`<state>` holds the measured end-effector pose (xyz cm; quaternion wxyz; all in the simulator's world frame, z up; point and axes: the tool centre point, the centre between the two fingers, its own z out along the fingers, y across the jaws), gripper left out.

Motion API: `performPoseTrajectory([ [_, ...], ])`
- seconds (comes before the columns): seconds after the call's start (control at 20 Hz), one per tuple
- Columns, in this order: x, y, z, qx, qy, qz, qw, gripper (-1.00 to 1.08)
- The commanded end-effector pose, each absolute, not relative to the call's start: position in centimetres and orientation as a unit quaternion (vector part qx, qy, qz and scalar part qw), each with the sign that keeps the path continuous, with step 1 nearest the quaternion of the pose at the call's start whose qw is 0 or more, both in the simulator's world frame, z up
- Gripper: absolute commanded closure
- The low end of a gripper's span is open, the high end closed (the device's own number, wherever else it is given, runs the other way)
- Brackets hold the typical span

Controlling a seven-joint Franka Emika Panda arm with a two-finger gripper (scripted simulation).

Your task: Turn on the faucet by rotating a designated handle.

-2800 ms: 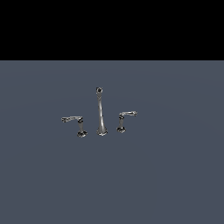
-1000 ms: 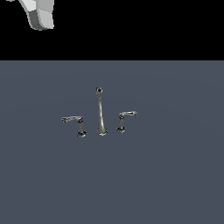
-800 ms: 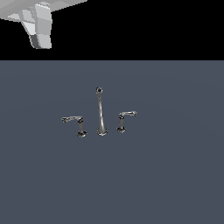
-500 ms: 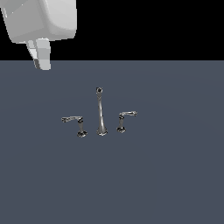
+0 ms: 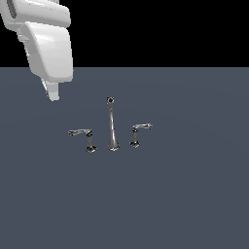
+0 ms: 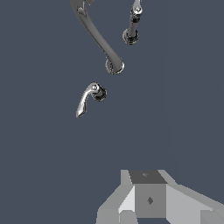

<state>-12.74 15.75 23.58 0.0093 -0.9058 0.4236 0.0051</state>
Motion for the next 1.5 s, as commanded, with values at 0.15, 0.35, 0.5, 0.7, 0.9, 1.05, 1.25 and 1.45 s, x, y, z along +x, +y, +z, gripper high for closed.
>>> performPoseTrajectory([
  [0.15,-10.7,16.6,21.2,-0.887,0.461,0.005,0.01,1.08],
  [0.35,-9.2,17.1,19.5,-0.874,0.486,0.004,0.009,1.08],
  [0.5,-8.1,17.4,18.2,-0.863,0.505,0.004,0.008,1.08],
  [0.7,-6.5,17.6,16.5,-0.848,0.531,0.003,0.007,1.08],
  [0.9,-4.7,17.8,14.5,-0.829,0.559,0.002,0.005,1.08],
  [1.05,-3.4,17.8,13.0,-0.815,0.579,0.001,0.003,1.08],
  [1.25,-1.8,17.7,11.3,-0.798,0.603,0.0,0.001,1.08],
  [1.45,-0.4,17.6,9.9,-0.782,0.623,-0.001,0.0,1.08],
])
